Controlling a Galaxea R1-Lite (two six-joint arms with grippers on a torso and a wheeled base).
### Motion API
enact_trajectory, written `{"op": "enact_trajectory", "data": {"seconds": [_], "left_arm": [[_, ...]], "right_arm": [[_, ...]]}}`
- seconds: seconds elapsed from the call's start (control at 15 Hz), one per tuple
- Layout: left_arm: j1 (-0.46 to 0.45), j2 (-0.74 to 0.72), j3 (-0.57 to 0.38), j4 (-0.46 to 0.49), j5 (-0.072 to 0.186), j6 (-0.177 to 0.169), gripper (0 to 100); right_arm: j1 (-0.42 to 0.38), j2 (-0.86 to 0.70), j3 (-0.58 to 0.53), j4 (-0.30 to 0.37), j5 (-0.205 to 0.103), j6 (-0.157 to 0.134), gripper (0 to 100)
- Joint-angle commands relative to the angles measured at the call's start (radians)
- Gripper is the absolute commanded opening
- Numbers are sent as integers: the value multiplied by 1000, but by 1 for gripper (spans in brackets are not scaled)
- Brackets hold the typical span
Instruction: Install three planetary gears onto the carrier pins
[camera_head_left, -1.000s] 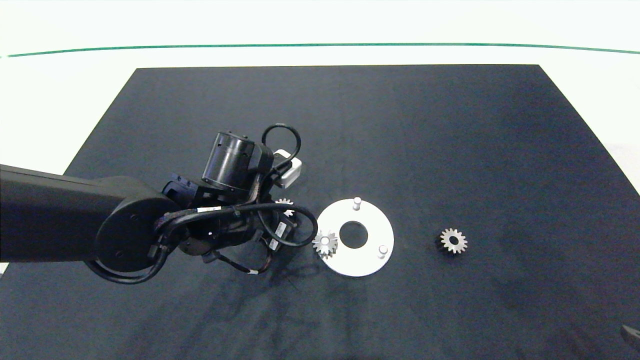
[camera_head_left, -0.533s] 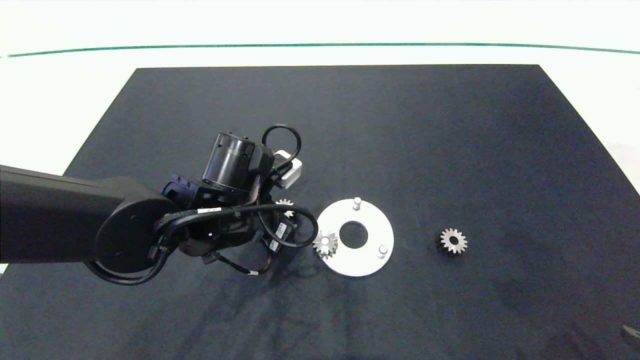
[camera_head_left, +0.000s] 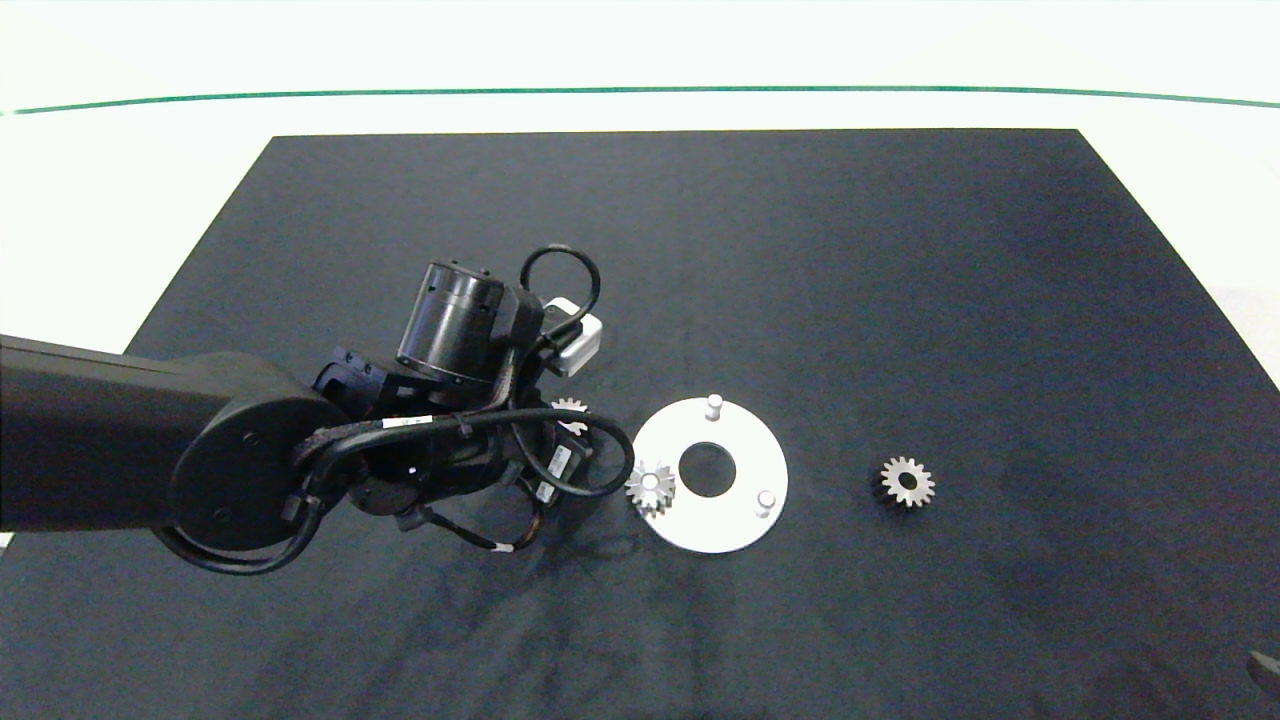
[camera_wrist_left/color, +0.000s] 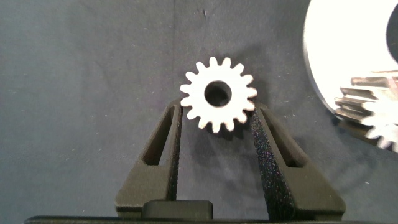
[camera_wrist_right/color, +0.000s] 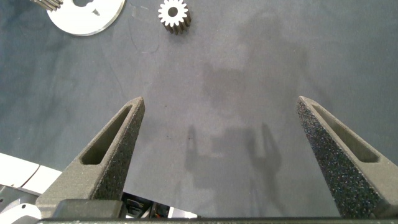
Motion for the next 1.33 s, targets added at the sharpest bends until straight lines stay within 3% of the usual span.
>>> {"op": "enact_trajectory", "data": {"seconds": [0.07,1.33], "left_arm": [[-2,-25,-5,-1,2,2,1],[-8,4,1,-7,2,2,1]], "right_arm": [[1,0,0,2,0,0,100],[1,-2,1,2,0,0,100]]}}
